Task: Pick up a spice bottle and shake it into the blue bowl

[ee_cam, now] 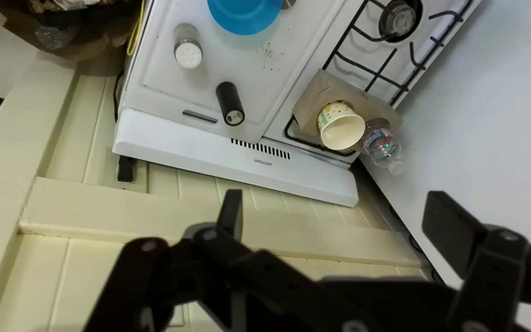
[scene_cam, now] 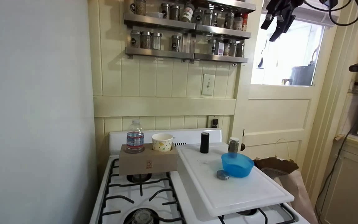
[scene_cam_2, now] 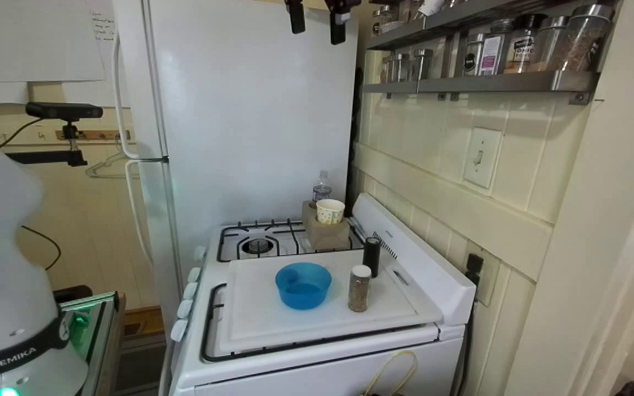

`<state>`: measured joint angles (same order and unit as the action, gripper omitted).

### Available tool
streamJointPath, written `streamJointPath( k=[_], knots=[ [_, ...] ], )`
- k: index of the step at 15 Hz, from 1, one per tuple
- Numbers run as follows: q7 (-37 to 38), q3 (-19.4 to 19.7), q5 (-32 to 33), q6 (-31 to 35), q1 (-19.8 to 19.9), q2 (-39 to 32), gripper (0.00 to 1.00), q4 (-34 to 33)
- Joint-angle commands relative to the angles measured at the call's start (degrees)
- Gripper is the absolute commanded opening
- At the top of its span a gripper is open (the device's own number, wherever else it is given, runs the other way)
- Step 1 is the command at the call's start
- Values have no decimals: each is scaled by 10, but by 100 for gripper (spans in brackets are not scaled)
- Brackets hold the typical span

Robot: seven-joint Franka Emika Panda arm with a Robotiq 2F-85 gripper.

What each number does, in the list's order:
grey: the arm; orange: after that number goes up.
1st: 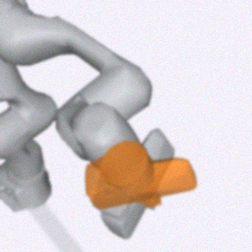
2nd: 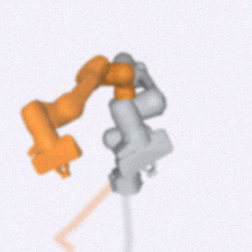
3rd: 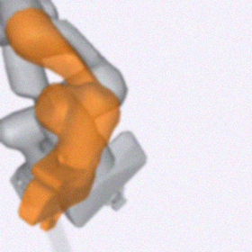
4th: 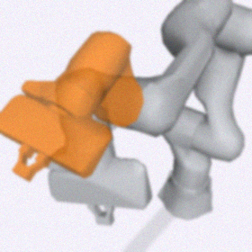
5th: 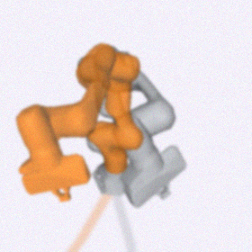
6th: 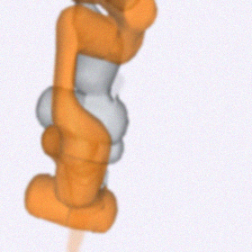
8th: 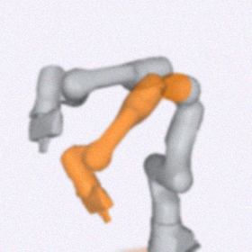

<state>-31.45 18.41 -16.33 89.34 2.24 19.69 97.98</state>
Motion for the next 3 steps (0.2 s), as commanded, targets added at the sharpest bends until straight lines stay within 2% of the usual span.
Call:
streamJointPath(
  k=[1,3],
  knots=[
    [-3,-6,-3,-6,9,-9,100,-9],
    [-5,-6,-3,-8,9,-15,100,-14]
  ],
)
